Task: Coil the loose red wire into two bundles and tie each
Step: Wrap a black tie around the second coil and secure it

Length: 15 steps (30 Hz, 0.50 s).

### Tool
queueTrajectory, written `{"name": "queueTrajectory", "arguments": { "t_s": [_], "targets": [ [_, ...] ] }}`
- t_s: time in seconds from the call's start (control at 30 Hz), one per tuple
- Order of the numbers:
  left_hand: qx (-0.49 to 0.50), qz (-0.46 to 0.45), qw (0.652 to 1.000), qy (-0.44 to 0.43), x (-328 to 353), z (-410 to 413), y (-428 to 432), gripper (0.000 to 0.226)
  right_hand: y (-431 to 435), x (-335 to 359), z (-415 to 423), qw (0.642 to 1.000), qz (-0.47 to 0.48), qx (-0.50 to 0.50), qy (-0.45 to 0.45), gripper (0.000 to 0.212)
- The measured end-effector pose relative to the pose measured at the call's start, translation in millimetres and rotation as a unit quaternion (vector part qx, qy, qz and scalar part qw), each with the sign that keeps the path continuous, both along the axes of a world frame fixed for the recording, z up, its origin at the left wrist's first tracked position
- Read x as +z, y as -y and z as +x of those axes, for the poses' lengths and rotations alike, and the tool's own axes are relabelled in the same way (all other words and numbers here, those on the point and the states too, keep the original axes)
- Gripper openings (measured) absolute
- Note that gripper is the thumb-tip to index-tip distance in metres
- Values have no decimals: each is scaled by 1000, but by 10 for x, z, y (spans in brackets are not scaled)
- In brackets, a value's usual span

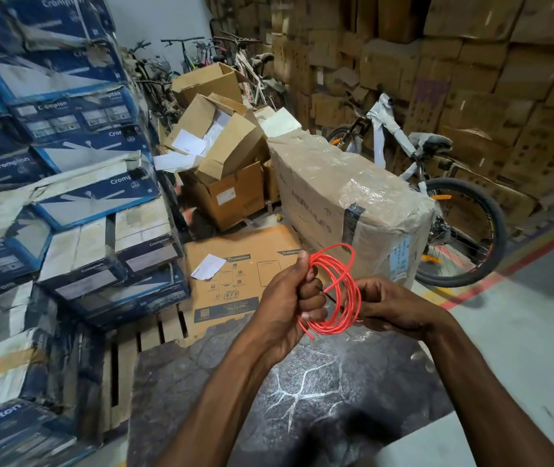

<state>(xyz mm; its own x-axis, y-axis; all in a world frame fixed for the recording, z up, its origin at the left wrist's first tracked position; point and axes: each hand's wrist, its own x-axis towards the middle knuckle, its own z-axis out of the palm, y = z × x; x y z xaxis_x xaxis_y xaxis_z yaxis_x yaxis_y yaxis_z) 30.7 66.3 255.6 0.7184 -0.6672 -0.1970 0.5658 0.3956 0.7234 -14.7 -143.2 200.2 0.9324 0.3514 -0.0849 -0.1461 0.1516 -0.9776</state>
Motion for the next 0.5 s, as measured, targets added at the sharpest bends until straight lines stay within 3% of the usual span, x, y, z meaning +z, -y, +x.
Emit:
{"name": "queueTrajectory", "arguments": {
  "t_s": [0.1, 0.17, 0.27, 0.3, 0.4, 0.5],
  "targets": [
    [-4, 15, 1000, 19, -11, -29, 27, 35, -23, 36, -29, 1000, -1, -11, 19, 25],
    [-11, 23, 999, 23, -40, -52, 41, 35, -15, 38, -42, 1000, 12, -14, 25, 15],
    [-15, 53, 998, 18, -71, -91, 54, 34, 15, -19, -35, 999, 28, -27, 19, 70],
    [-16, 63, 998, 19, -79, -102, 57, 33, 26, -43, -52, 999, 30, -34, 21, 74],
    [-12, 86, 996, 22, -109, -126, 56, 25, 55, -120, -73, 998, 49, -45, 23, 63],
    [-1, 81, 996, 21, -145, -131, 41, 9, 23, -152, -89, 997, 55, -53, 15, 66]
  ]
}}
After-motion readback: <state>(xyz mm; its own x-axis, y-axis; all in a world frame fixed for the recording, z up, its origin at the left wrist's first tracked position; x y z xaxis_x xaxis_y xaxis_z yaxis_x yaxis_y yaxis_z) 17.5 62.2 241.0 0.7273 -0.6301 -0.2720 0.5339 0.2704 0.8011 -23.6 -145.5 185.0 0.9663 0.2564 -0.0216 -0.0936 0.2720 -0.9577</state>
